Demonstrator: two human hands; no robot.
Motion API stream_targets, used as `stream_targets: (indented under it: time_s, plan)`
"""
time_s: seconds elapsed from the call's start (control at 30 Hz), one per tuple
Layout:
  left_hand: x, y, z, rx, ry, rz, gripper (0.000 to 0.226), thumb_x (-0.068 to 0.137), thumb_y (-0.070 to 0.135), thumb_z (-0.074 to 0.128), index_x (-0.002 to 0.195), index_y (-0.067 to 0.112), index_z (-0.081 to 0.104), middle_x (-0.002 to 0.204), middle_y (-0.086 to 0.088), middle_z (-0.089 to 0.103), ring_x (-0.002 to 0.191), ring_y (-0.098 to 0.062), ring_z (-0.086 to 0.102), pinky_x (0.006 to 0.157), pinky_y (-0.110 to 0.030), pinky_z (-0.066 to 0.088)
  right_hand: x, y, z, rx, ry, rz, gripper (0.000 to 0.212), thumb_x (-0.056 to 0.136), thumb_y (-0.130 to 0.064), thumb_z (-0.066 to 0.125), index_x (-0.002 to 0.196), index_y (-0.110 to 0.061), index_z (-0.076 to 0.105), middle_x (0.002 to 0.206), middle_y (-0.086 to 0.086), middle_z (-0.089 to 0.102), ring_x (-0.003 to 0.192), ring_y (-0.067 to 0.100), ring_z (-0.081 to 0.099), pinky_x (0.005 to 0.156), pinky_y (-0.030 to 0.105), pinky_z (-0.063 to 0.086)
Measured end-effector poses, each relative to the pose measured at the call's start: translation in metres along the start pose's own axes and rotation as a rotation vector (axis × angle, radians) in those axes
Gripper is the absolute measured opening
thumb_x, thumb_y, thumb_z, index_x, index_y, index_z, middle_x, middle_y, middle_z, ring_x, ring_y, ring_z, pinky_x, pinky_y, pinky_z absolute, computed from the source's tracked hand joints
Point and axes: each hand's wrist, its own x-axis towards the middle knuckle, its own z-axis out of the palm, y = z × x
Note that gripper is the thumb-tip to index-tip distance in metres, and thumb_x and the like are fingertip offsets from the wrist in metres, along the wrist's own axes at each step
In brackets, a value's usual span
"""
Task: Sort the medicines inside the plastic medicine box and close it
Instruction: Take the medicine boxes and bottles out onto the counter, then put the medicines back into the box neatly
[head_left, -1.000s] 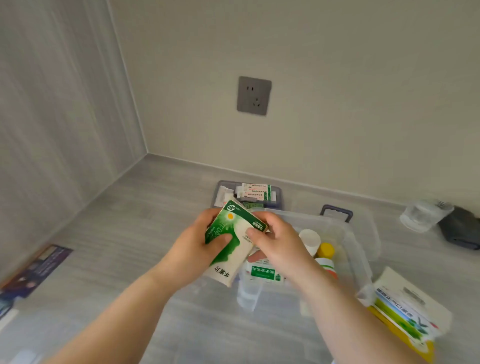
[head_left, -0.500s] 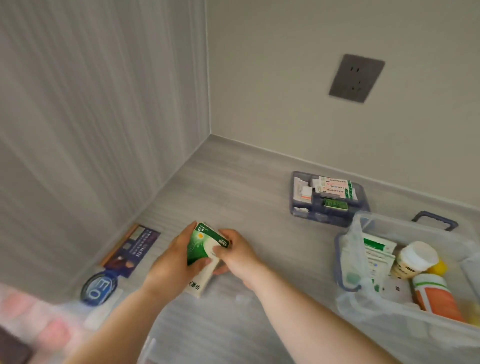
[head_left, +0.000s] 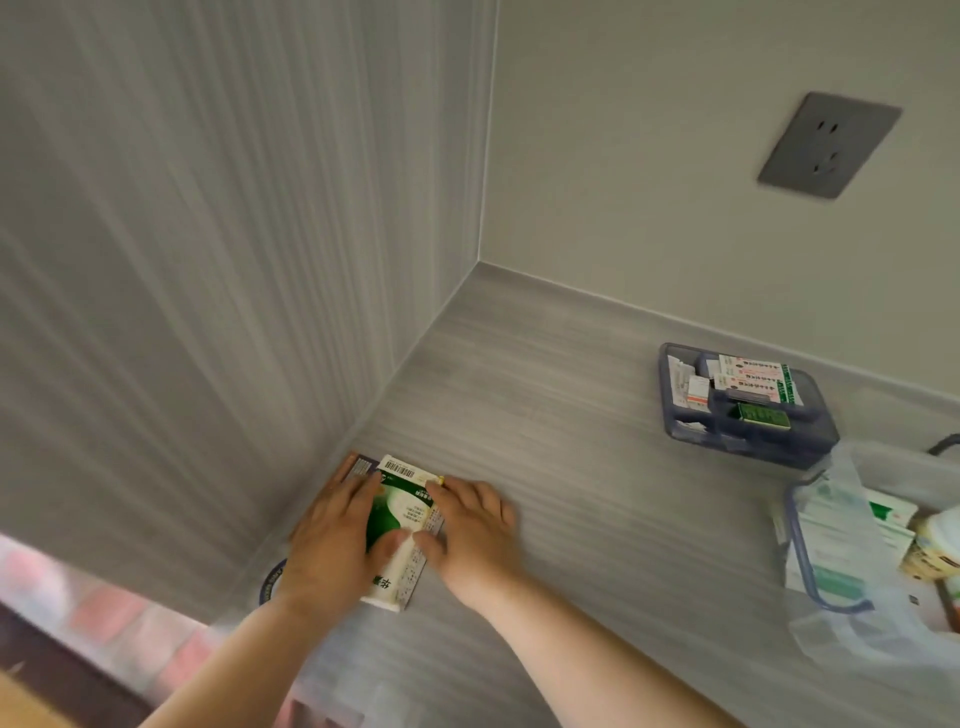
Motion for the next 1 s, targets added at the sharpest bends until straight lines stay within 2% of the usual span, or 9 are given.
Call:
stream_targets:
  time_s: [0.07, 0.13, 0.23, 0.33, 0.43, 0.57, 0.7, 0.87, 1.0]
  plan:
    - [-0.006, 0.001, 0.001, 0.057, -0.054, 0.003, 0.114, 0.046, 0.086, 0.013, 0.139, 0.02, 0.014, 0.153, 0.0, 0.012, 0.14, -0.016, 0.005, 0.115, -0.035, 0.007, 0.0, -0.001, 0.003, -0.018, 0.0, 0.002, 0.054, 0.088, -0.038, 0.041, 0.137, -0.024, 0.023, 0.149, -0.006, 0.021, 0.135, 0.016, 0.011, 0.108, 0.033, 0.009]
    - [-0.009, 0.0, 0.004, 0.087, -0.056, -0.004, 0.116, 0.04, 0.081, 0.012, 0.14, 0.021, 0.009, 0.153, 0.001, 0.009, 0.14, -0.014, 0.003, 0.114, -0.033, 0.0, 0.001, -0.001, 0.003, -0.018, -0.016, 0.014, 0.055, 0.088, -0.038, 0.041, 0.138, -0.024, 0.022, 0.152, -0.006, 0.016, 0.137, 0.015, 0.007, 0.109, 0.034, 0.006]
    - [-0.009, 0.001, 0.006, 0.08, -0.053, -0.009, 0.107, 0.052, 0.077, 0.031, 0.14, 0.02, 0.007, 0.153, 0.001, 0.009, 0.14, -0.015, 0.006, 0.115, -0.034, 0.002, 0.001, 0.001, -0.001, 0.017, -0.011, 0.008, 0.054, 0.087, -0.035, 0.043, 0.137, -0.024, 0.025, 0.152, -0.005, 0.016, 0.137, 0.014, 0.008, 0.109, 0.032, 0.006]
    - [-0.009, 0.009, 0.01, 0.027, -0.06, -0.041, 0.097, 0.069, 0.054, 0.059, 0.14, 0.019, 0.003, 0.154, -0.002, 0.005, 0.14, -0.02, 0.008, 0.114, -0.034, 0.009, -0.001, 0.006, -0.011, 0.099, 0.043, 0.007, 0.049, 0.087, -0.028, 0.046, 0.133, -0.022, 0.032, 0.148, 0.0, 0.028, 0.135, 0.016, 0.019, 0.107, 0.027, 0.012]
    - [-0.009, 0.017, 0.013, 0.031, -0.05, -0.046, 0.095, 0.072, 0.047, 0.06, 0.14, 0.017, 0.001, 0.154, -0.005, 0.002, 0.139, -0.024, 0.009, 0.113, -0.034, 0.014, -0.009, 0.015, -0.021, 0.157, 0.122, 0.033, 0.043, 0.086, -0.022, 0.047, 0.128, -0.018, 0.04, 0.14, 0.003, 0.039, 0.129, 0.018, 0.03, 0.106, 0.025, 0.019]
    - [-0.01, 0.027, 0.01, 0.115, -0.064, -0.03, 0.094, 0.07, 0.063, 0.048, 0.14, 0.021, 0.0, 0.154, -0.006, -0.004, 0.14, -0.024, 0.007, 0.114, -0.037, 0.012, -0.029, 0.031, -0.04, 0.213, 0.202, 0.067, 0.042, 0.086, -0.017, 0.048, 0.128, -0.016, 0.041, 0.137, 0.005, 0.043, 0.127, 0.02, 0.035, 0.106, 0.024, 0.022]
    - [-0.017, 0.062, 0.003, 0.073, 0.029, 0.027, 0.122, 0.036, 0.086, 0.01, 0.137, 0.018, 0.02, 0.153, -0.009, 0.012, 0.139, -0.026, 0.013, 0.113, -0.038, 0.007, -0.059, 0.051, -0.069, 0.277, 0.297, 0.073, 0.038, 0.085, -0.012, 0.051, 0.123, -0.012, 0.048, 0.132, 0.007, 0.049, 0.122, 0.021, 0.042, 0.104, 0.023, 0.027]
    - [-0.028, 0.145, 0.022, -0.132, 0.194, 0.335, 0.071, 0.064, 0.051, 0.034, 0.108, 0.002, 0.06, 0.126, -0.024, 0.054, 0.118, -0.041, 0.048, 0.102, -0.053, 0.032, -0.123, 0.089, -0.118, 0.316, 0.434, 0.082, 0.028, 0.083, -0.011, 0.053, 0.11, -0.012, 0.058, 0.118, 0.004, 0.058, 0.112, 0.015, 0.048, 0.087, -0.001, 0.025]
    - [-0.048, 0.228, 0.045, -0.31, 0.161, 0.563, 0.05, 0.072, 0.036, 0.038, 0.094, 0.001, 0.067, 0.108, -0.02, 0.065, 0.109, -0.033, 0.055, 0.094, -0.026, 0.039, -0.187, 0.128, -0.166, 0.39, 0.529, 0.132, 0.024, 0.084, -0.01, 0.053, 0.106, -0.017, 0.061, 0.098, -0.012, 0.055, 0.097, 0.004, 0.05, 0.081, -0.002, 0.03]
